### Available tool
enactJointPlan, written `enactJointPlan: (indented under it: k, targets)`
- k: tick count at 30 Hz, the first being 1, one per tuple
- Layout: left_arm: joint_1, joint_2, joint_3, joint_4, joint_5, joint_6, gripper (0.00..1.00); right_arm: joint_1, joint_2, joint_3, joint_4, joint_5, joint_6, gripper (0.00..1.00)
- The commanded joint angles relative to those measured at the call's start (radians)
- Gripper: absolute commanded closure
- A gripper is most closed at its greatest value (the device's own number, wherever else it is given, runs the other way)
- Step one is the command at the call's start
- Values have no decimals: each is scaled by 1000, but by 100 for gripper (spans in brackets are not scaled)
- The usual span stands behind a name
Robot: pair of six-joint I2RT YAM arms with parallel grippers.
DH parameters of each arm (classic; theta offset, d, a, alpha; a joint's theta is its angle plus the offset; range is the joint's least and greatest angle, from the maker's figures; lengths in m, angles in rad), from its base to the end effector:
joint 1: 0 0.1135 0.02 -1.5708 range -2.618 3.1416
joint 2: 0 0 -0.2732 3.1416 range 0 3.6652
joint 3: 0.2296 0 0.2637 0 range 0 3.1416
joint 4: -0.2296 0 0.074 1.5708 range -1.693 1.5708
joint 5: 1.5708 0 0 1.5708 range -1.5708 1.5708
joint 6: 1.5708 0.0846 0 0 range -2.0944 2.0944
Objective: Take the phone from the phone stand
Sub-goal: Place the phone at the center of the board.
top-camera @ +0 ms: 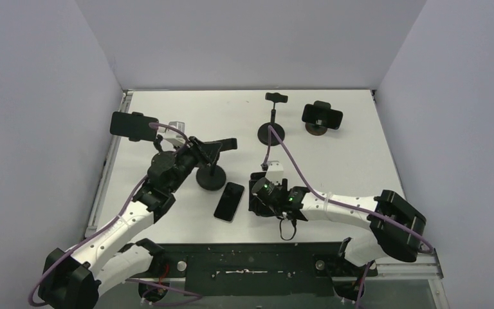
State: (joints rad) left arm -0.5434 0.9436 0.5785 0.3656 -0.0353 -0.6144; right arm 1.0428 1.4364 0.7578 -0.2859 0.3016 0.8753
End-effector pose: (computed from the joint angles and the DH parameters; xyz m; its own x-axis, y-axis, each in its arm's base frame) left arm 0.2408 -0.1420 0.2992 -0.2801 -0.5038 -0.8171 0.3978 0.7137 -0.5765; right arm 0.1775 0.2544 0.1426 -0.8331 0.0267 -0.5525 -0.1560 0.9469 0.2811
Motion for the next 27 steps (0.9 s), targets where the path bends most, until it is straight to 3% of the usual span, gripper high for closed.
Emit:
enactJointPlan:
  k: [1,2,3,16,27]
  targets:
    - [-7,23,77,173,35,20,81,8,-95,28,10,95,-3,100]
    - [-7,35,86,174,35,20,95,8,-109,24,1,102,-8,100]
    - [-8,46,93,178,35,20,100,8,-124,21,-9,111,-12,100]
    - [-8,401,385,285,-20,10,100,-51,-334,-12,-77,150,-113,100]
    - [11,715,598,347,-14,-51,100,-151,-404,-29,-80,101,-165,100]
